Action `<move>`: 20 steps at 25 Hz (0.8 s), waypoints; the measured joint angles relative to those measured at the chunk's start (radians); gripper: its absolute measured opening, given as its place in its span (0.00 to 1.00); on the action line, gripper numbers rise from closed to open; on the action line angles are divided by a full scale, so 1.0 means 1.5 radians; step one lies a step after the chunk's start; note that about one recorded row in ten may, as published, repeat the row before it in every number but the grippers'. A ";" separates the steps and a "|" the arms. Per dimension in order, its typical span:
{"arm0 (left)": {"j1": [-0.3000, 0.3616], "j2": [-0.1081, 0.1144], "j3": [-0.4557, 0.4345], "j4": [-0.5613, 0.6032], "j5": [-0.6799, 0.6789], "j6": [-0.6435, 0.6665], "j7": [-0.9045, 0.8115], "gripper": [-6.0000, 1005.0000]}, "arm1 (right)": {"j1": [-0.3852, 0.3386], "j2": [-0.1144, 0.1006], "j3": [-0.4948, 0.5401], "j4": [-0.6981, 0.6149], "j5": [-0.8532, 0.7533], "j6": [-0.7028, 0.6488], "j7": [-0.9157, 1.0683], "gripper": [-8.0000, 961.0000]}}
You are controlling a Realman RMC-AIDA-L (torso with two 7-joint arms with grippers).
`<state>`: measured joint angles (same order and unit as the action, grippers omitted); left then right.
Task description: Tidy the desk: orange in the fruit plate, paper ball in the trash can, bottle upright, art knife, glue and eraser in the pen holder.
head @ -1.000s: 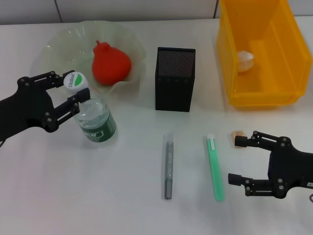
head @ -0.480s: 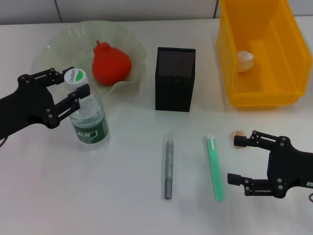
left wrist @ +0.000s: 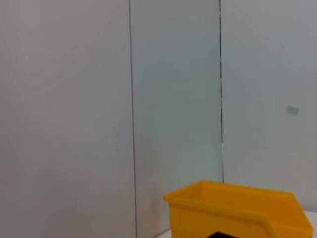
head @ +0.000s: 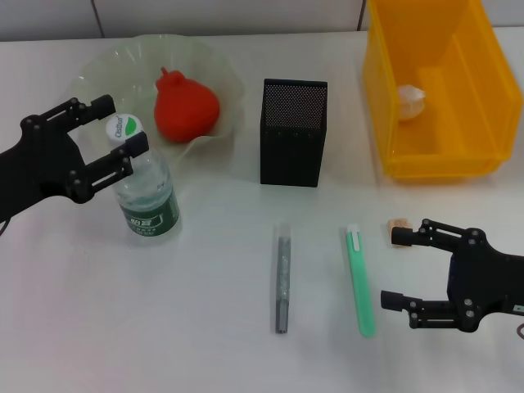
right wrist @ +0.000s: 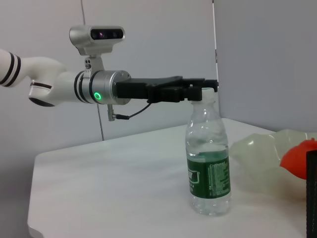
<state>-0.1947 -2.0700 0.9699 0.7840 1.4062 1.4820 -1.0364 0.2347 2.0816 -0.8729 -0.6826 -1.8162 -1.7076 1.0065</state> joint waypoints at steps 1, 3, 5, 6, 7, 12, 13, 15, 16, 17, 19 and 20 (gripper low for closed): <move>0.000 0.000 0.000 0.000 0.000 0.000 0.000 0.58 | 0.000 0.000 0.000 0.000 0.000 0.000 0.000 0.89; 0.002 0.000 -0.010 0.008 -0.003 0.008 0.000 0.66 | 0.000 0.000 0.000 0.000 0.000 0.000 0.001 0.89; 0.008 0.001 -0.038 0.019 -0.007 0.028 0.000 0.74 | 0.000 -0.001 0.001 0.000 0.000 -0.001 0.004 0.89; 0.011 0.001 -0.060 0.024 -0.008 0.046 0.000 0.75 | 0.000 -0.001 0.002 -0.001 0.000 -0.002 0.006 0.89; 0.016 0.002 -0.086 0.028 -0.009 0.069 0.000 0.76 | -0.001 -0.001 0.004 -0.004 0.000 -0.004 0.008 0.89; 0.036 0.004 -0.134 0.022 0.004 0.137 -0.002 0.79 | -0.006 0.001 0.006 -0.065 0.001 -0.021 0.076 0.89; 0.039 0.004 -0.135 0.020 0.012 0.145 0.001 0.79 | -0.007 0.001 0.006 -0.091 0.001 -0.022 0.108 0.89; 0.043 0.002 -0.129 0.010 0.064 0.163 0.024 0.79 | -0.007 0.001 0.004 -0.158 0.001 -0.022 0.191 0.89; 0.043 0.001 -0.124 0.002 0.093 0.168 0.038 0.79 | -0.008 0.002 0.001 -0.194 -0.001 -0.023 0.235 0.89; 0.042 0.000 -0.118 -0.006 0.111 0.171 0.050 0.79 | -0.007 0.002 -0.005 -0.246 -0.007 -0.022 0.294 0.89; 0.038 0.000 -0.080 -0.042 0.147 0.168 0.087 0.79 | -0.006 0.003 -0.024 -0.343 -0.034 -0.021 0.404 0.89; 0.037 0.000 -0.066 -0.054 0.154 0.166 0.102 0.78 | -0.004 0.003 -0.037 -0.394 -0.054 -0.019 0.463 0.89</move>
<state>-0.1394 -2.0704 0.8708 0.7027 1.6370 1.7314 -0.8834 0.2283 2.0867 -0.9277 -1.2740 -1.8969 -1.7365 1.7006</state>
